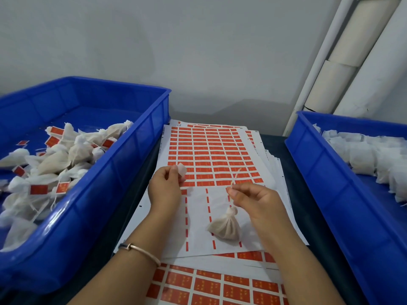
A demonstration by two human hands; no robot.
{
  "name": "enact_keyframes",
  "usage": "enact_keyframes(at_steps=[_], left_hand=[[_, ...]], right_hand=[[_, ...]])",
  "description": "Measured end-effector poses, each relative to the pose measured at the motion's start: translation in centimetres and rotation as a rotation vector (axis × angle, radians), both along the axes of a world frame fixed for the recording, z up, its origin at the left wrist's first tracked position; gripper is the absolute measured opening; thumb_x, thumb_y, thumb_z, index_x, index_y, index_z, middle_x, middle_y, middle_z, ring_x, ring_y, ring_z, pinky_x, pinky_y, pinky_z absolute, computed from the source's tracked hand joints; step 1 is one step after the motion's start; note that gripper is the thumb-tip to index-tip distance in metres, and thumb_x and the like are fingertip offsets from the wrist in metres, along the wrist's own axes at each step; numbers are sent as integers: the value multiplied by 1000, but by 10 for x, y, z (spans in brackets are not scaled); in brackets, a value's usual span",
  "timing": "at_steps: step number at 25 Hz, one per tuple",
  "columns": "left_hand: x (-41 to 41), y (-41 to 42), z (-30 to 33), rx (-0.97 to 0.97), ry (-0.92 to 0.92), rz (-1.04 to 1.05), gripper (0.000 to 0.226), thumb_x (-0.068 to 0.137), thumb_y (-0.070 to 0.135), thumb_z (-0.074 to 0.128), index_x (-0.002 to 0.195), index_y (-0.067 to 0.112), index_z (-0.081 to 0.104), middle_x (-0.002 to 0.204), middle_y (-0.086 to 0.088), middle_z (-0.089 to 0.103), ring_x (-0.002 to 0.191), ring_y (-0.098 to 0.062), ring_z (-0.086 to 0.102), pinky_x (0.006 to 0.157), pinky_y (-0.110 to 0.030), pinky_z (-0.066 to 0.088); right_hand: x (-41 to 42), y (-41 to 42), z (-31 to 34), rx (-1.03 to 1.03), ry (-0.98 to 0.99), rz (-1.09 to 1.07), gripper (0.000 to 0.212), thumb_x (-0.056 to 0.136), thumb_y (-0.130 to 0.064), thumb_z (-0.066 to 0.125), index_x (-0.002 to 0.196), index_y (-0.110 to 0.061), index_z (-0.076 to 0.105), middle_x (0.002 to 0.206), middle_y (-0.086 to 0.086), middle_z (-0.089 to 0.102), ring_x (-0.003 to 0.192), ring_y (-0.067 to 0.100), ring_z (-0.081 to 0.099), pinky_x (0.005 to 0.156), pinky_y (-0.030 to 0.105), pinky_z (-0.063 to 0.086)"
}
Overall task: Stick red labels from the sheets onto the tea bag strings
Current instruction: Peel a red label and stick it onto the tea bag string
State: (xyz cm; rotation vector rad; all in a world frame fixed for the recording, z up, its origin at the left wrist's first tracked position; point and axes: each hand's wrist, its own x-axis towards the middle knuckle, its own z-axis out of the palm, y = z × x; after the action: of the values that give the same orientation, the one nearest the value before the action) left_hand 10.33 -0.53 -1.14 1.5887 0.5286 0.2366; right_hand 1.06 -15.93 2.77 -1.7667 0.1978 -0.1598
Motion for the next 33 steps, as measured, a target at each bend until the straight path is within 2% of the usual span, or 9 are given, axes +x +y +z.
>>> enact_keyframes(at_steps=[2, 5, 9, 12, 14, 16, 21, 28, 33], left_hand=[[-9, 0, 12, -131, -2, -66, 20, 93, 38, 51, 78, 30, 61, 66, 16, 69, 59, 2, 66, 50, -17, 46], [-35, -4, 25, -366, -13, -218, 15, 96, 27, 50, 91, 23, 63, 75, 7, 73, 71, -10, 71, 58, -21, 56], [-59, -13, 31, -275, -36, -377, 17, 95, 27, 50, 91, 23, 67, 78, 10, 72, 72, -7, 70, 62, -21, 57], [-66, -18, 33, -178, -29, -425, 17, 94, 32, 52, 87, 27, 67, 78, 15, 70, 74, -6, 69, 66, -21, 54], [-69, -19, 35, -173, -14, -461, 16, 93, 33, 52, 87, 27, 66, 77, 17, 70, 71, -3, 68, 67, -21, 52], [-71, -20, 38, -203, 14, -515, 15, 92, 33, 53, 90, 25, 65, 76, 11, 71, 67, -8, 69, 78, -32, 52], [-74, -24, 37, -284, 117, -516, 15, 91, 30, 55, 84, 27, 68, 71, 4, 69, 63, -17, 63, 88, -41, 53], [-69, -22, 38, -424, 174, -498, 14, 91, 25, 56, 93, 19, 68, 85, -6, 72, 64, -19, 64, 87, -39, 54], [-68, -18, 38, -481, 166, -575, 15, 90, 19, 57, 98, 13, 67, 93, -10, 71, 70, -24, 66, 83, -36, 54]], right_hand=[[-3, 4, 10, -56, -72, 69, 4, 81, -32, 67, 77, -32, 69, 77, -20, 70, 77, 0, 66, 66, 10, 50], [-7, 12, 20, -118, -132, 237, 14, 84, -21, 67, 74, -30, 69, 71, -13, 71, 69, 4, 68, 64, 7, 49], [-5, 19, 21, -128, -173, 366, 18, 85, -12, 66, 76, -28, 69, 72, -9, 72, 70, 7, 70, 66, 9, 50], [-2, 19, 15, -146, -230, 236, 12, 83, -20, 68, 79, -31, 67, 77, -15, 72, 75, 5, 70, 71, 11, 53], [-2, 16, 12, -159, -270, 137, 1, 79, -34, 66, 80, -35, 67, 79, -21, 71, 77, 0, 68, 69, 6, 49], [-2, 13, 9, -151, -299, 40, 6, 73, -42, 63, 77, -38, 65, 80, -26, 68, 80, -5, 65, 66, 2, 46], [3, 6, -1, -99, -263, -63, 16, 81, -23, 70, 72, -35, 65, 85, -25, 67, 86, -7, 62, 64, 3, 46], [7, 4, -8, -36, -183, -118, 12, 82, -26, 68, 73, -33, 66, 81, -26, 68, 83, -2, 65, 78, 21, 51], [8, 3, -8, -50, -173, -111, 13, 83, -28, 67, 71, -34, 64, 79, -33, 65, 85, -10, 61, 70, 13, 45]])
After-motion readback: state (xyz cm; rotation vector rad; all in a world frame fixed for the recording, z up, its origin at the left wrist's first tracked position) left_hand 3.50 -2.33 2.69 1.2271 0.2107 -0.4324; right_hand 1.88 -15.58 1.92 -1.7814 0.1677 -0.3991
